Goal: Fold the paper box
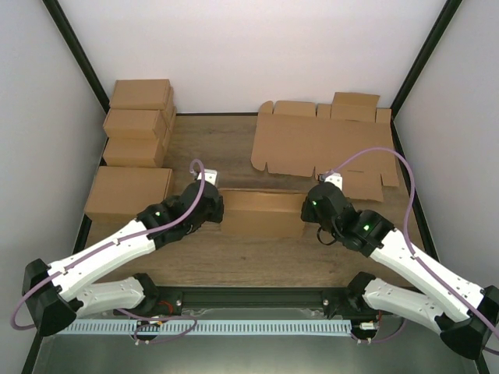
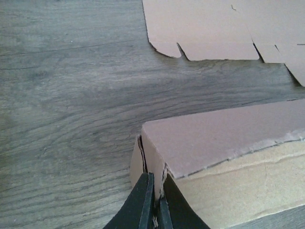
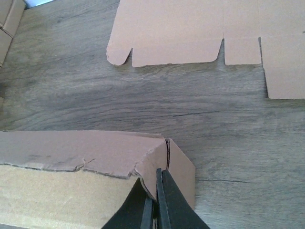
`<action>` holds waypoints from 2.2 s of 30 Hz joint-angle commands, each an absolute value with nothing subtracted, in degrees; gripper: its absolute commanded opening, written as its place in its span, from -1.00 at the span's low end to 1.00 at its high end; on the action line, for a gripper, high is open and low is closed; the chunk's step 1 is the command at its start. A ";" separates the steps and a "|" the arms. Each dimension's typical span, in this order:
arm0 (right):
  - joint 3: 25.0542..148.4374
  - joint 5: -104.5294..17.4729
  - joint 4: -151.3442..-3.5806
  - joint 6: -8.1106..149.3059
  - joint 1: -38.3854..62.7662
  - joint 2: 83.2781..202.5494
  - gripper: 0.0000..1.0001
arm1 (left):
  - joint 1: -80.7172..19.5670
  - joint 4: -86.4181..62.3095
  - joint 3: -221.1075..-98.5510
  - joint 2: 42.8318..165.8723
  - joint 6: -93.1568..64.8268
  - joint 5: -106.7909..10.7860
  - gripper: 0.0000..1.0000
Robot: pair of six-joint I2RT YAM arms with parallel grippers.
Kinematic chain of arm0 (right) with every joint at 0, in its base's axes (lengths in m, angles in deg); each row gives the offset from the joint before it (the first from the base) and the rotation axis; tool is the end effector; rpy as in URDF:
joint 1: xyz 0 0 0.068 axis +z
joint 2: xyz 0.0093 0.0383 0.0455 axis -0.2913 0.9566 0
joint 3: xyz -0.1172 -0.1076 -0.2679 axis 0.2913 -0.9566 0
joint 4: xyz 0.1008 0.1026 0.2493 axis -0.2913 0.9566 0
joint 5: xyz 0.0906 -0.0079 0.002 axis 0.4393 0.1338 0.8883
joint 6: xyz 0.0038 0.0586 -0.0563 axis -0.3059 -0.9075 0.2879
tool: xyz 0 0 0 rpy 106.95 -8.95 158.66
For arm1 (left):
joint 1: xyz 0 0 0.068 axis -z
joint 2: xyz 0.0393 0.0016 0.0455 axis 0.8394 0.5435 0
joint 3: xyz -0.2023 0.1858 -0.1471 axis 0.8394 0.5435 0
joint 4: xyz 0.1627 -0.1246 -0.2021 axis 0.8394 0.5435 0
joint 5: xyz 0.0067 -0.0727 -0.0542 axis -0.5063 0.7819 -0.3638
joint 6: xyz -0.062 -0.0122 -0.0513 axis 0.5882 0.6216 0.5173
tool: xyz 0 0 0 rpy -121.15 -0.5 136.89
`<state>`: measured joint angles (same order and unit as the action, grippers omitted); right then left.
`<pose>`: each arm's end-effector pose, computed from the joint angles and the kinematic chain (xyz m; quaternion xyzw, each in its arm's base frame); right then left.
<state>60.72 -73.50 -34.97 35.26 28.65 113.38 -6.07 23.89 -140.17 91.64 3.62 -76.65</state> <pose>0.1622 0.1272 0.3038 0.0469 0.9083 0.1310 0.3945 0.1831 -0.1871 0.2969 0.1022 0.9029 -0.1236 0.3988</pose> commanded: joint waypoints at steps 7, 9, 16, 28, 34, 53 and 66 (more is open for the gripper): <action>52.91 -64.70 -28.97 28.83 31.66 114.33 -0.99 | -5.94 30.26 -134.67 91.68 3.38 -74.05 -0.93; 54.78 -67.32 -25.97 28.12 32.06 115.17 -0.99 | -5.93 30.61 -135.12 91.72 3.18 -74.78 -0.92; 59.38 -70.64 -20.41 27.41 32.19 115.55 -0.99 | -5.94 31.31 -136.42 91.70 2.82 -75.86 -0.93; 52.35 -70.70 -22.80 14.82 45.10 120.15 -0.99 | -5.93 31.09 -135.19 90.70 4.22 -76.71 -0.93; 52.05 -72.70 -24.58 12.09 48.73 122.71 -0.99 | -6.07 30.74 -134.66 89.54 5.65 -78.22 -0.93; 59.56 -76.21 -23.28 16.11 48.76 114.43 -0.39 | -5.97 30.07 -135.41 84.76 8.26 -71.30 -0.32; 65.08 -76.28 -20.00 18.00 48.80 114.24 -0.21 | -6.01 32.98 -140.51 84.68 7.98 -70.28 -0.05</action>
